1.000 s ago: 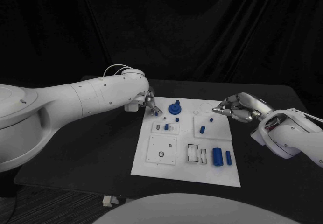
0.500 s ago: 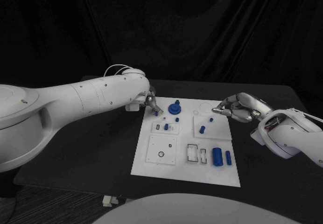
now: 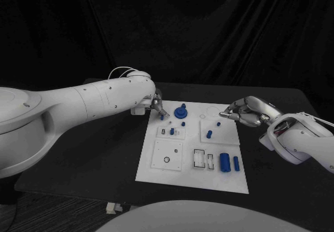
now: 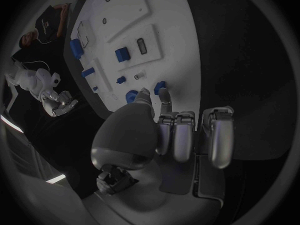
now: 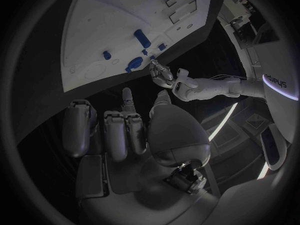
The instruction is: Assemble the parts on the task board
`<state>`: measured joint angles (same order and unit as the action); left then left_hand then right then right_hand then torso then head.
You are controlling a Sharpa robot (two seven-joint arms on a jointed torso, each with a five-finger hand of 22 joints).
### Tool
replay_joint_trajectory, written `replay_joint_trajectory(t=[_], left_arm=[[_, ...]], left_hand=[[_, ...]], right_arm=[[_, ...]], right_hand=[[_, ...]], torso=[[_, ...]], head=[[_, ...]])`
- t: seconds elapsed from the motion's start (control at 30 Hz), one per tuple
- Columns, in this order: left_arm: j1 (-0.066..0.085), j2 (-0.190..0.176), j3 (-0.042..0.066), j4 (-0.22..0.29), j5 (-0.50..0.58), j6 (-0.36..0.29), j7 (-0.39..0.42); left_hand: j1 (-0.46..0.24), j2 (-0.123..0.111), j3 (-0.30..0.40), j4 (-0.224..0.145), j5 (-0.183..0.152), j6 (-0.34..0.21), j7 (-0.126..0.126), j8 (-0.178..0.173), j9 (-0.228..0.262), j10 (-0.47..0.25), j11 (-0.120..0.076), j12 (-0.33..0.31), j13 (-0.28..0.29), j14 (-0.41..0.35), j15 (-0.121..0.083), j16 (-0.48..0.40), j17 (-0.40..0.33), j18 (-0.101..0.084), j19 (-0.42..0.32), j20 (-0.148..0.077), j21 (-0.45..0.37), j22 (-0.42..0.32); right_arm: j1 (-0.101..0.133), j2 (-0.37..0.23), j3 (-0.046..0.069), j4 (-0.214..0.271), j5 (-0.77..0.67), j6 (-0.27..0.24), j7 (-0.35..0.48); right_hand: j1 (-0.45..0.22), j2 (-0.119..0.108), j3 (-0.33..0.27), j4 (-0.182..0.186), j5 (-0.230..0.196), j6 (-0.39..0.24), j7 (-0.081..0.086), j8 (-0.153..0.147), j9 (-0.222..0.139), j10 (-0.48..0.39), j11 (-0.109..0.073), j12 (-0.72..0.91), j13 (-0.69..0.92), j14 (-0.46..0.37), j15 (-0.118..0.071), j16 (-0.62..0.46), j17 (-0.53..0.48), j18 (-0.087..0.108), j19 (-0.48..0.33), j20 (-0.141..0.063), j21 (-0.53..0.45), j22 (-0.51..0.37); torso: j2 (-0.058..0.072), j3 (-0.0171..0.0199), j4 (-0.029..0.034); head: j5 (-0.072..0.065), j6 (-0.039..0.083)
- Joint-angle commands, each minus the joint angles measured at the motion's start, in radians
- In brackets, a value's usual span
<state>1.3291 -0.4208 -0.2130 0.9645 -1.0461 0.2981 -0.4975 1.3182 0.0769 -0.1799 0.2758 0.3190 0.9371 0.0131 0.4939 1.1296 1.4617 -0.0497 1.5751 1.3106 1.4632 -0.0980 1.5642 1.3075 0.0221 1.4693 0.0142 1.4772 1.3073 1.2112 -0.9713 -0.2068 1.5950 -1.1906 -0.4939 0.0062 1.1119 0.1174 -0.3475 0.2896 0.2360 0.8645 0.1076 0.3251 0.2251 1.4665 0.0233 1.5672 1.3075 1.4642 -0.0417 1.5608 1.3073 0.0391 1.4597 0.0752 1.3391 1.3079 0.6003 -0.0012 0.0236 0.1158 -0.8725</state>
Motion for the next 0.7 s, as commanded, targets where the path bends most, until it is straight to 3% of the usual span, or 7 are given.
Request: replay_joint_trajectory(t=[0.03,0.13,0.27,0.7], left_arm=[[-0.001,0.003,0.001,-0.001,0.001,-0.002,0.020],[-0.001,0.004,0.001,-0.003,0.001,0.002,0.018],[-0.002,0.005,0.001,-0.004,0.001,0.008,0.013],[-0.002,0.007,0.001,-0.006,0.001,0.025,-0.005]], left_hand=[[0.024,-0.001,0.013,0.001,0.054,-0.011,-0.002,0.003,0.005,0.109,-0.006,-0.004,0.260,0.108,-0.003,0.007,0.263,0.000,0.060,-0.001,-0.003,0.234],[0.043,-0.007,0.026,0.002,0.105,-0.014,-0.003,-0.001,0.006,0.109,-0.007,-0.004,0.260,0.108,-0.004,0.007,0.263,0.000,0.060,-0.002,-0.003,0.234],[0.059,-0.012,0.039,0.003,0.135,-0.015,-0.004,-0.004,0.006,0.109,-0.008,-0.004,0.260,0.108,-0.005,0.007,0.263,0.001,0.059,-0.003,-0.005,0.234],[0.060,-0.013,0.040,0.003,0.136,-0.015,-0.004,-0.005,0.006,0.109,-0.008,-0.005,0.260,0.108,-0.005,0.007,0.263,0.001,0.058,-0.003,-0.006,0.233]], right_arm=[[-0.002,-0.001,0.001,0.001,-0.005,0.006,-0.014],[-0.002,-0.001,0.001,0.001,-0.005,0.006,-0.015],[-0.002,-0.002,0.001,0.002,-0.005,0.006,-0.014],[-0.002,-0.002,0.001,0.003,-0.005,0.006,-0.014]], right_hand=[[0.008,0.000,-0.005,0.000,0.007,-0.002,0.002,-0.006,-0.001,0.104,0.008,0.004,0.263,0.098,0.006,-0.006,0.228,0.019,-0.004,-0.001,-0.005,0.186],[0.008,0.000,-0.005,0.000,0.007,-0.002,0.002,-0.006,-0.001,0.104,0.008,0.004,0.263,0.098,0.006,-0.006,0.228,0.019,-0.004,-0.001,-0.005,0.186],[0.008,0.000,-0.005,0.000,0.007,-0.002,0.002,-0.006,-0.001,0.104,0.008,0.004,0.263,0.098,0.006,-0.006,0.228,0.019,-0.004,-0.001,-0.005,0.186],[0.009,0.000,-0.006,0.000,0.008,-0.003,0.002,-0.006,-0.001,0.104,0.008,0.004,0.263,0.098,0.006,-0.006,0.227,0.019,-0.004,-0.001,-0.005,0.186]], torso=[[0.000,0.0000,0.0000],[0.000,0.0000,0.0001],[0.000,0.0000,-0.0001],[0.000,0.0001,0.0000]], head=[[-0.002,0.000],[-0.002,0.000],[-0.003,0.000],[-0.002,0.000]])
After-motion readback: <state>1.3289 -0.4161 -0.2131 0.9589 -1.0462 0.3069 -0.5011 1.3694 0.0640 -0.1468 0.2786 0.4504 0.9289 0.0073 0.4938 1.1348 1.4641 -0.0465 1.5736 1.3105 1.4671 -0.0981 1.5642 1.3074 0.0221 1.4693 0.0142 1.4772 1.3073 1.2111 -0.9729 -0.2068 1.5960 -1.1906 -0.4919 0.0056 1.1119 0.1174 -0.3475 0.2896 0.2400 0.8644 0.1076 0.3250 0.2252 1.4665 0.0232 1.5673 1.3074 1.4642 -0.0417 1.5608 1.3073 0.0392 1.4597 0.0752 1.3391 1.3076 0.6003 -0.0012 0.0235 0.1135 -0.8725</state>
